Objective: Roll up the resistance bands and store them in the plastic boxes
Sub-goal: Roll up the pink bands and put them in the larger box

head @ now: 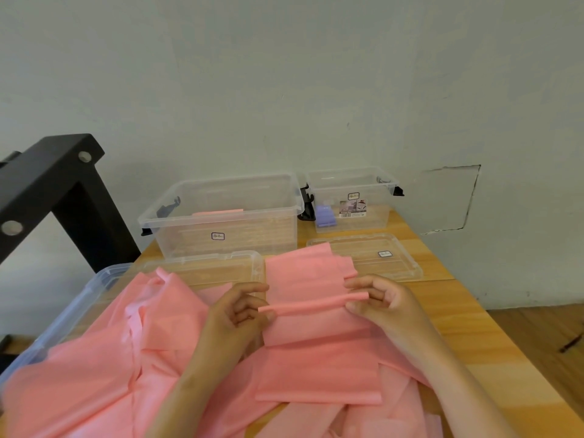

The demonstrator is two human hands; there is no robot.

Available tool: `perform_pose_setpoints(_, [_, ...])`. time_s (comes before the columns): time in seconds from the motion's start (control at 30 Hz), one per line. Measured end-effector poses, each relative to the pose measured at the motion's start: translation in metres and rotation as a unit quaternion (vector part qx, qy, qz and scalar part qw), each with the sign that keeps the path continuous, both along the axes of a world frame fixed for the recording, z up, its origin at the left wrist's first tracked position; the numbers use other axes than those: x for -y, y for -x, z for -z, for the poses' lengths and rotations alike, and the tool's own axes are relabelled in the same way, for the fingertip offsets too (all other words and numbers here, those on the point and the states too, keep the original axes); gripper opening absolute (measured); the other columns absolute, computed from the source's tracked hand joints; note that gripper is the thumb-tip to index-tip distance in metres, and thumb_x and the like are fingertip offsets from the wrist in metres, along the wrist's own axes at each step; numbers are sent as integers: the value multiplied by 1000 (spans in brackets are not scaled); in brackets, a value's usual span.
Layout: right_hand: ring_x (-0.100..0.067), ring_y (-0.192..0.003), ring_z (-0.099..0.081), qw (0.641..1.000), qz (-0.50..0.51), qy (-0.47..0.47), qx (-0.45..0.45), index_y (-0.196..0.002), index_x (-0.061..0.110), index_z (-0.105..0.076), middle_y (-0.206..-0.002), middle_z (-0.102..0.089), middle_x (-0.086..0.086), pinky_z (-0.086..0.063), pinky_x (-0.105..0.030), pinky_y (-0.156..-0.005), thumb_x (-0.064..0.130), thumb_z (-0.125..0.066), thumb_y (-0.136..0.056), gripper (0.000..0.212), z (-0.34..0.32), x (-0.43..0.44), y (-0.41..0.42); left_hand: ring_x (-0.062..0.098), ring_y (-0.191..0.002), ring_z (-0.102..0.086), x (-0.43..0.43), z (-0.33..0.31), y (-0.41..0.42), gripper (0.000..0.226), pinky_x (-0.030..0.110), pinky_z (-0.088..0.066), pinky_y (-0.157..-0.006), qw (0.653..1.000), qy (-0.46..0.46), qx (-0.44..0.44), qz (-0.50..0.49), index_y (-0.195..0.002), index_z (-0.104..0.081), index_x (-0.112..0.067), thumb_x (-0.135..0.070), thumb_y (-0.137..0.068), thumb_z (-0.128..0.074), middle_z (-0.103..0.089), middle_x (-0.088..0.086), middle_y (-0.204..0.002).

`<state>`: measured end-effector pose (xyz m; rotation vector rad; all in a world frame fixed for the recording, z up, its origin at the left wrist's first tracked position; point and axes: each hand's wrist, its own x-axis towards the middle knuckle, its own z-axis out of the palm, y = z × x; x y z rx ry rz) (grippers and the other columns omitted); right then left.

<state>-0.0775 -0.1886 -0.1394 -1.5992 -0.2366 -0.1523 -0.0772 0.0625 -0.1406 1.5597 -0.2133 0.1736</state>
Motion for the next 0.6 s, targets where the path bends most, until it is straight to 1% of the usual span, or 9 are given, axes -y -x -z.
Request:
perform_pose_setpoints(0.1, [-7,-82,-65,1000,0,5,8,-84,11,-71,-83,-70,6,-45,-12,-71,-3,-70,-80,15,0,-1,0,19,-58,-39,2,-1,2,21,24,-37,-49,999,12,-31,20,-80,-66,-12,7,-87,-60,-51,9,-64])
perform_pose_setpoints(0.2, [-12,-78,-60,1000,-14,-14,3,-83,17,-71,-82,-67,-1,-42,-19,-67,1,-67,-84,17,1,-2,0,8,-45,-33,5,-3,5,15,18,-31,-44,998,16,-47,37,-87,-59,-7,3,-94,-51,-41,0,-53])
perform_pose_setpoints(0.23, [-11,-78,-60,1000,-20,-22,-1,-83,17,-71,-83,-67,-1,-42,-19,-67,0,-67,-84,17,0,-1,1,7,-44,-32,4,-3,6,16,19,-32,-46,998,20,-50,39,-88,-60,-8,3,-94,-50,-40,-1,-53])
perform_pose_setpoints(0.33, [-6,-77,-62,998,-44,-42,-14,-83,12,-71,-78,-68,6,-45,-12,-67,5,-75,-73,13,-4,-1,4,12,-48,-31,1,-2,5,30,31,-40,-64,994,57,-81,40,-80,-68,-15,6,-92,-51,-40,4,-59])
perform_pose_setpoints(0.37, [-5,-75,-61,998,-42,-37,-14,-81,13,-72,-76,-67,6,-45,-12,-66,9,-76,-71,12,-5,-2,4,11,-49,-31,1,-2,5,30,33,-41,-66,994,62,-83,37,-77,-69,-16,5,-91,-53,-41,5,-59])
perform_pose_setpoints(0.43, [-6,-75,-60,1000,-22,-11,-3,-78,13,-72,-76,-68,5,-45,-13,-67,7,-79,-74,10,-4,-3,3,12,-47,-32,1,-2,5,18,25,-42,-56,997,40,-55,29,-74,-67,-11,1,-87,-63,-45,11,-63])
perform_pose_setpoints(0.5, [-5,-75,-62,1000,-16,-8,-3,-82,12,-71,-78,-70,6,-47,-13,-68,-1,-73,-77,14,-3,-4,2,15,-48,-38,2,-2,4,13,19,-34,-42,999,11,-27,16,-81,-65,-8,5,-83,-67,-51,14,-70])
perform_pose_setpoints(0.57, [-5,-77,-65,1000,-20,-11,-15,-90,12,-71,-82,-72,4,-49,-15,-69,-7,-71,-77,23,-1,-4,1,19,-59,-47,1,0,2,25,21,-38,-43,1000,1,-18,15,-93,-66,-9,12,-78,-67,-61,9,-75])
perform_pose_setpoints(0.6, [-5,-78,-66,1000,-16,-5,-17,-90,12,-71,-83,-73,4,-49,-14,-69,-8,-70,-78,23,0,-4,0,21,-63,-47,1,1,0,27,21,-39,-45,1000,-6,-14,12,-93,-66,-9,13,-78,-67,-63,8,-74])
